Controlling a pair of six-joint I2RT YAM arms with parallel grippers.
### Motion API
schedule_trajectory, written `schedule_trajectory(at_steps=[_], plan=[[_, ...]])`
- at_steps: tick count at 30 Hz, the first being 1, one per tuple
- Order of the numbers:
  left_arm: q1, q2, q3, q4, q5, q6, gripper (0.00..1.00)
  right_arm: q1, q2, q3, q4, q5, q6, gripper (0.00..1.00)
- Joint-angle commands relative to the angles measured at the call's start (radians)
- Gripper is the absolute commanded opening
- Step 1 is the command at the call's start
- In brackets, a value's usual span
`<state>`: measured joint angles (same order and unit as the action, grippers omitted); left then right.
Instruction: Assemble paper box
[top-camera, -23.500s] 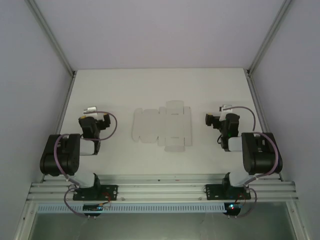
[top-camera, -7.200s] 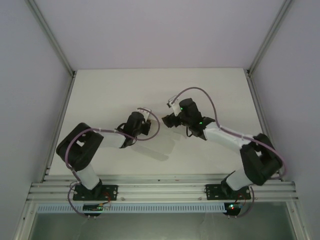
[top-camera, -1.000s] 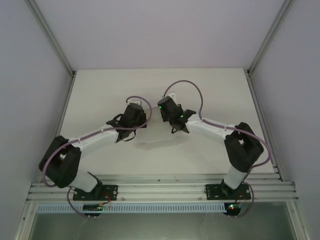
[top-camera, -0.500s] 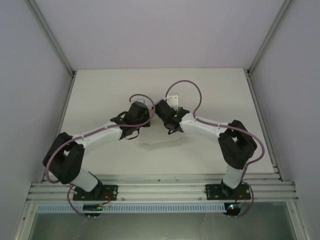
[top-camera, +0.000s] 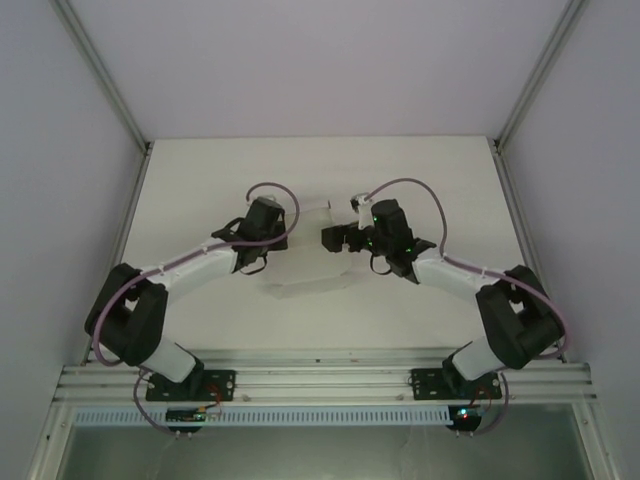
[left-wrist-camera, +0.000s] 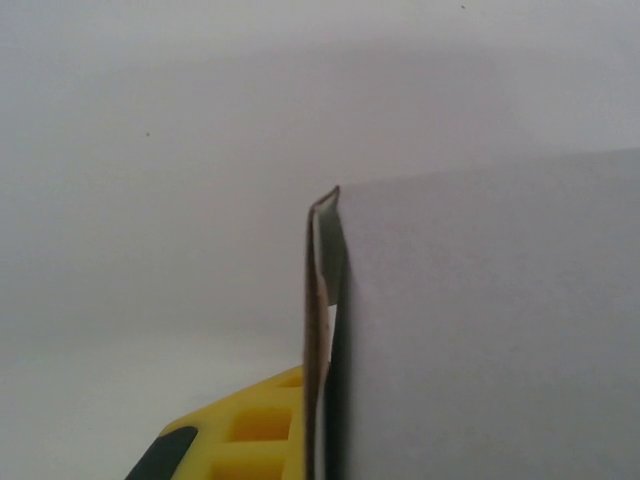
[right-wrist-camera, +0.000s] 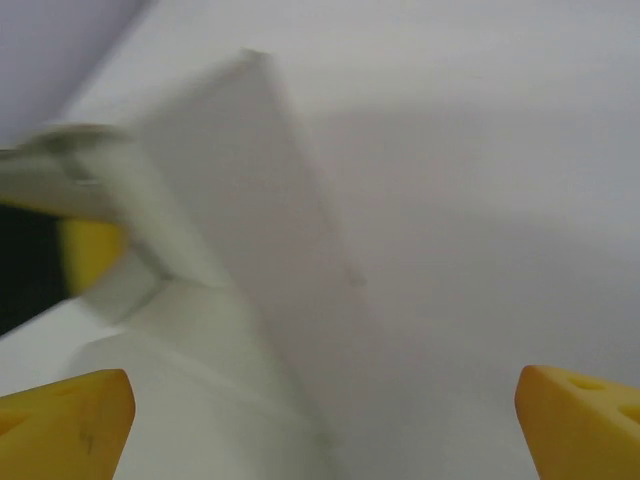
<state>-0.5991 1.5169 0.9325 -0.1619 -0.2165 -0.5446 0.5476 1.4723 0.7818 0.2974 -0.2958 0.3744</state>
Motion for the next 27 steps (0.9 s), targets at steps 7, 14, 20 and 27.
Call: schedule_trajectory(at_steps=[7, 14, 20, 27], plan=[[0.033, 0.095, 0.31, -0.336, 0.242, 0.666, 0.0, -0.129, -0.245, -0.059, -0.191, 0.002, 0.074, 0.99], [-0.035, 0.158, 0.474, -0.645, 0.186, 1.209, 0.0, -0.263, -0.461, -0.082, -0.593, 0.184, 0.038, 1.0], [-0.159, 0.333, 0.691, -0.892, 0.027, 1.455, 0.0, -0.357, -0.57, -0.133, -0.701, 0.173, 0.034, 1.0], [-0.193, 0.712, 1.104, -1.169, -0.108, 1.364, 0.0, -0.376, -0.59, -0.162, -0.68, 0.135, 0.034, 1.0]])
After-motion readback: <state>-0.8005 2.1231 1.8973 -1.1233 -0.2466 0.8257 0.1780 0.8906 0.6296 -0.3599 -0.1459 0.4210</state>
